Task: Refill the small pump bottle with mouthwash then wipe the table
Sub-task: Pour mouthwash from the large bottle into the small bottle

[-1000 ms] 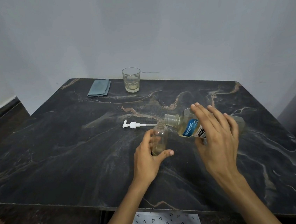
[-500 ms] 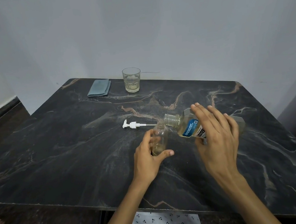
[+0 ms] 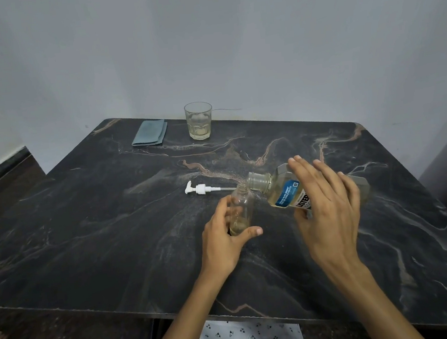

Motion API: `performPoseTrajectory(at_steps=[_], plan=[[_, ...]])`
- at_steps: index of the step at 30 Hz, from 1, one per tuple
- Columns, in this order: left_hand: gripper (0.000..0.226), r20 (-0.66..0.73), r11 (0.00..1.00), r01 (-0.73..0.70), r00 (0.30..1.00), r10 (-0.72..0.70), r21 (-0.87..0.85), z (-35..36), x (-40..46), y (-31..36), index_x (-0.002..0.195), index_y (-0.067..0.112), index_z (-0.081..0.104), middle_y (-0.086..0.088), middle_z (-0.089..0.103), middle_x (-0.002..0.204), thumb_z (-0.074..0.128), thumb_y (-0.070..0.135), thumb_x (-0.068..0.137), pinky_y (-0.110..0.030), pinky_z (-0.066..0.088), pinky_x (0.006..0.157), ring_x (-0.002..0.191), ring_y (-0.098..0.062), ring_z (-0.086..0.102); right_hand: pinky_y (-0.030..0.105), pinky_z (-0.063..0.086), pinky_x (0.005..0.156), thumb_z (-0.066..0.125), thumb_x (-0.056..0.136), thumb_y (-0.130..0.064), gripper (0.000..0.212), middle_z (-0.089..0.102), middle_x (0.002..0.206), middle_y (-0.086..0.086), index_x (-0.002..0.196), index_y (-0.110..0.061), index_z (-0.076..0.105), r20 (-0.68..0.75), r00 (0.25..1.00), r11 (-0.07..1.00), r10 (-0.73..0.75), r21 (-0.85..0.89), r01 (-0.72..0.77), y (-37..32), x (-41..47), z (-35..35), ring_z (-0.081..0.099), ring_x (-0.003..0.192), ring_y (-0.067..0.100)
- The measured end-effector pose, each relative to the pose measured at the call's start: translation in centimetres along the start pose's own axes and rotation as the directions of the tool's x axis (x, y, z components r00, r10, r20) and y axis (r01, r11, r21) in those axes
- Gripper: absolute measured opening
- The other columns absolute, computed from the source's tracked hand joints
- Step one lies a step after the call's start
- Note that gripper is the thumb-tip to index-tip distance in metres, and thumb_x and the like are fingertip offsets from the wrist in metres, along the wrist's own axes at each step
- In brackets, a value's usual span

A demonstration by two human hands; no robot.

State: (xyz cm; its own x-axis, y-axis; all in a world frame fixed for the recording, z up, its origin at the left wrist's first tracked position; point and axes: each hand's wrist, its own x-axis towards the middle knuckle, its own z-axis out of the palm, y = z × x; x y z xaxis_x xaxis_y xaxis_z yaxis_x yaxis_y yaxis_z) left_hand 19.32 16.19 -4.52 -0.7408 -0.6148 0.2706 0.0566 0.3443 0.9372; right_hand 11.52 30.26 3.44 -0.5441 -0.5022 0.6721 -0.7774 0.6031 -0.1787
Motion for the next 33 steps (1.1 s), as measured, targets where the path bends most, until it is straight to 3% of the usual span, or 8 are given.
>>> performPoseTrajectory(at_steps=[14, 21, 33], plan=[[0.065, 0.003, 1.000, -0.002, 1.000, 0.002, 0.007, 0.00, 0.01, -0.16, 0.102, 0.071, 0.040, 0.026, 0.060, 0.101, 0.078, 0.052, 0.053, -0.019, 0.050, 0.086, 0.100, 0.011, 0.059, 0.036, 0.019, 0.107, 0.081, 0.047, 0.016, 0.099, 0.052, 0.137, 0.003, 0.135, -0.015, 0.048, -0.002, 1.000, 1.000, -0.007, 0.003, 0.007, 0.08, -0.01, 0.06, 0.044, 0.129, 0.026], [0.065, 0.001, 1.000, 0.000, 1.000, 0.000, 0.006, 0.03, 0.02, -0.18, 0.103, 0.068, 0.041, 0.021, 0.061, 0.105, 0.078, 0.051, 0.053, -0.028, 0.053, 0.091, 0.103, 0.001, 0.061, 0.037, 0.020, 0.107, 0.080, 0.047, 0.017, 0.099, 0.052, 0.138, 0.002, 0.136, -0.015, 0.048, 0.003, 1.000, 1.000, -0.002, -0.002, 0.002, 0.04, 0.00, 0.02, 0.044, 0.129, 0.026], [0.066, -0.005, 1.000, 0.005, 1.000, -0.005, 0.008, 0.06, 0.01, -0.09, 0.104, 0.070, 0.041, 0.021, 0.061, 0.103, 0.078, 0.050, 0.053, -0.030, 0.054, 0.091, 0.102, 0.001, 0.061, 0.037, 0.020, 0.107, 0.081, 0.048, 0.016, 0.099, 0.053, 0.137, 0.002, 0.136, -0.015, 0.048, 0.002, 1.000, 1.000, 0.006, -0.015, -0.006, -0.01, 0.02, 0.00, 0.044, 0.129, 0.025]])
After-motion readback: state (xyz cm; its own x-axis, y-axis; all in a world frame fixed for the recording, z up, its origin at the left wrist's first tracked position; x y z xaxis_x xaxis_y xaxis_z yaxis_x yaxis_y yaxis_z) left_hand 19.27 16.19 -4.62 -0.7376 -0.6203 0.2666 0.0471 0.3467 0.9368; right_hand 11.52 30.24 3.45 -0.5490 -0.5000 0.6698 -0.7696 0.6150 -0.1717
